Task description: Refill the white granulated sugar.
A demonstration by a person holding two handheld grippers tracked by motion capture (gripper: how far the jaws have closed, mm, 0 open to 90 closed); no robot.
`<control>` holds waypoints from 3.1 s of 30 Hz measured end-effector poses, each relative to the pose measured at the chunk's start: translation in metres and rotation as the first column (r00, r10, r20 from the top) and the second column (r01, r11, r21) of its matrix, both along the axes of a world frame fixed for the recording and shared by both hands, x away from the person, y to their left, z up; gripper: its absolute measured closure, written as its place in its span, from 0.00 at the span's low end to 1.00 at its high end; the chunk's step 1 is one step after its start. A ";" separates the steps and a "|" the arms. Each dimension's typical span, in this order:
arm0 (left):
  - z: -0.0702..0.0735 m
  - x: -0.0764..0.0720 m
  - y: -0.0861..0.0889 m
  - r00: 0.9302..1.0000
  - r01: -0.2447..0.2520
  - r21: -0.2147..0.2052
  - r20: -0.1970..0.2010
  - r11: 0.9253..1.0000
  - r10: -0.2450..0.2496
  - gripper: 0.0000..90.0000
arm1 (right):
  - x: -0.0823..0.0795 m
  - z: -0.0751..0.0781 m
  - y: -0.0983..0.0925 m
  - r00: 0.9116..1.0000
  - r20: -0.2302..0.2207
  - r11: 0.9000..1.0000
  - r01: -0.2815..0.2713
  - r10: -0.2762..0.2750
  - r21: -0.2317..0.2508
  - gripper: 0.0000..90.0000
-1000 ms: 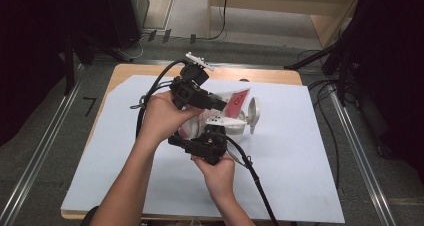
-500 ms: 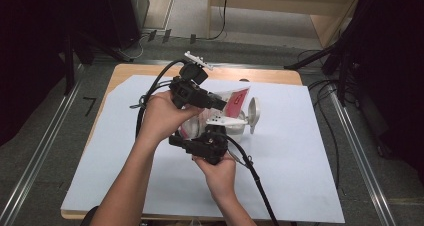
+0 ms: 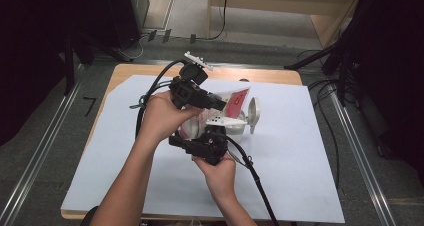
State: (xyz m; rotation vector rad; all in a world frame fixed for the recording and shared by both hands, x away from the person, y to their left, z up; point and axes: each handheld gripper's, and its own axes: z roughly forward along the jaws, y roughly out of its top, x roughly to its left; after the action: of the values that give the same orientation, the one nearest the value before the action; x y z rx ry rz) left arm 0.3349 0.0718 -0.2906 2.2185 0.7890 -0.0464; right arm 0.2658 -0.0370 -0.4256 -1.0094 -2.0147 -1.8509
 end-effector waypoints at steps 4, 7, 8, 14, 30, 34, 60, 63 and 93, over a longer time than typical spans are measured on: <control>0.000 0.000 0.000 1.000 0.001 0.000 -0.001 1.000 -0.001 0.78 | 0.000 0.000 0.000 1.000 0.000 1.000 0.001 -0.001 -0.001 0.70; 0.000 0.000 0.000 1.000 0.001 0.002 0.001 1.000 -0.001 0.78 | 0.000 0.000 0.000 1.000 0.001 1.000 0.003 -0.003 0.001 0.70; 0.000 0.000 0.000 1.000 0.002 0.002 0.000 1.000 -0.002 0.78 | 0.000 0.000 0.000 1.000 0.002 1.000 0.004 -0.004 0.001 0.70; 0.000 0.000 0.000 1.000 0.003 0.002 -0.001 1.000 -0.003 0.78 | -0.001 -0.001 0.000 1.000 0.003 1.000 0.003 -0.003 0.004 0.69; 0.000 -0.001 -0.002 1.000 0.006 0.009 0.002 1.000 -0.006 0.79 | -0.002 0.000 0.000 1.000 0.006 1.000 0.021 -0.021 -0.003 0.69; 0.000 0.000 -0.003 1.000 -0.002 0.004 0.000 1.000 0.002 0.79 | -0.001 0.000 0.000 1.000 0.005 1.000 0.019 -0.019 0.002 0.70; 0.007 0.010 -0.012 0.999 0.005 0.085 -0.041 0.996 -0.002 0.82 | 0.002 0.004 -0.002 1.000 0.000 1.000 0.016 -0.016 0.024 0.69; 0.007 0.011 -0.012 0.999 0.010 0.088 -0.043 0.996 -0.006 0.81 | 0.002 0.004 -0.002 1.000 0.000 1.000 0.015 -0.015 0.021 0.69; 0.004 0.006 -0.008 1.000 0.000 0.070 -0.023 0.998 0.001 0.81 | 0.000 0.004 -0.001 1.000 0.022 1.000 0.019 -0.019 -0.016 0.70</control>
State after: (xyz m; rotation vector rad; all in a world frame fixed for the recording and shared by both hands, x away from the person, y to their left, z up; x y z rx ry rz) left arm 0.3412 0.0636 -0.2866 2.2872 0.8154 -0.0454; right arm 0.2655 -0.0376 -0.4220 -1.0199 -2.0423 -1.8666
